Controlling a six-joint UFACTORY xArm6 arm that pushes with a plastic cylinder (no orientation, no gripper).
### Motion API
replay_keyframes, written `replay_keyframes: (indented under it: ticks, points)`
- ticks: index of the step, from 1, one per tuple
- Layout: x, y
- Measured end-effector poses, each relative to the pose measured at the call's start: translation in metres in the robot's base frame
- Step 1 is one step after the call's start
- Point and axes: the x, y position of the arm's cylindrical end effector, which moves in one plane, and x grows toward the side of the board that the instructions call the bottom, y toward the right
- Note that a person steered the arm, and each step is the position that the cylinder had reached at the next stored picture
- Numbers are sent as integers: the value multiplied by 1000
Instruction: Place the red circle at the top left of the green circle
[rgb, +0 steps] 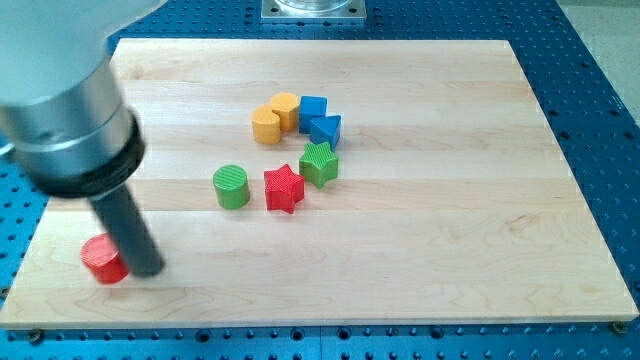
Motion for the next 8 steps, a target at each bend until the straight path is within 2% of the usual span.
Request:
replay_keyframes:
  ticks: [1, 2, 3, 4, 5, 6, 7, 8]
  points:
    - [13, -1]
    - [18, -52]
    - [9, -52]
    - [-27, -32]
    - [-31, -17]
    - [-23, -56]
    - [-66, -33]
    - [-83, 1]
